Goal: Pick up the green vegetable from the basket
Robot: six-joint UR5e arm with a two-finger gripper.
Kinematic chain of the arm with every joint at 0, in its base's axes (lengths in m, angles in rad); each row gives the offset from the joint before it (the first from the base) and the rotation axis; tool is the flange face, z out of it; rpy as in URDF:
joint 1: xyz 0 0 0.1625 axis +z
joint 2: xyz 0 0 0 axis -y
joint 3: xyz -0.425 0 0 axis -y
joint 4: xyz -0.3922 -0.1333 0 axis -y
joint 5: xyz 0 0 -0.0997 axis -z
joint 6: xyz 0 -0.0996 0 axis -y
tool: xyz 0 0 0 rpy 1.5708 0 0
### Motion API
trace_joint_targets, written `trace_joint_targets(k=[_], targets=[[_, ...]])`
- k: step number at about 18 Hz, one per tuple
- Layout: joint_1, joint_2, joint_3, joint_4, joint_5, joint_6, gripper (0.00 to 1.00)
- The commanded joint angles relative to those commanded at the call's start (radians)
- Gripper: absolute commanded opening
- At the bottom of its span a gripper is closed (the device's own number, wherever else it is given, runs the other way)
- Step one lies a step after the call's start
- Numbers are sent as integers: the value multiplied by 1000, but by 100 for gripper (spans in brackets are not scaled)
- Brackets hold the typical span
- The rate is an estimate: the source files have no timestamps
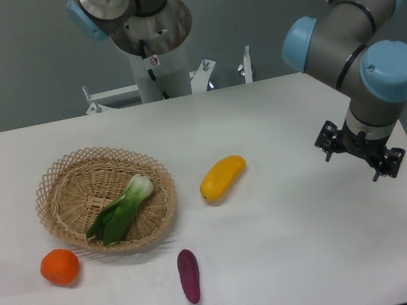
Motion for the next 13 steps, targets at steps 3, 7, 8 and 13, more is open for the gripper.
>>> trace_joint_targets(k=[3, 7, 8, 13], targets=[[-2, 2, -3, 3, 0, -15, 100], [-3, 2, -3, 3, -2, -17, 100], [-3, 2, -3, 3, 0, -18, 100], [-28, 6, -2, 3, -12, -41, 100]])
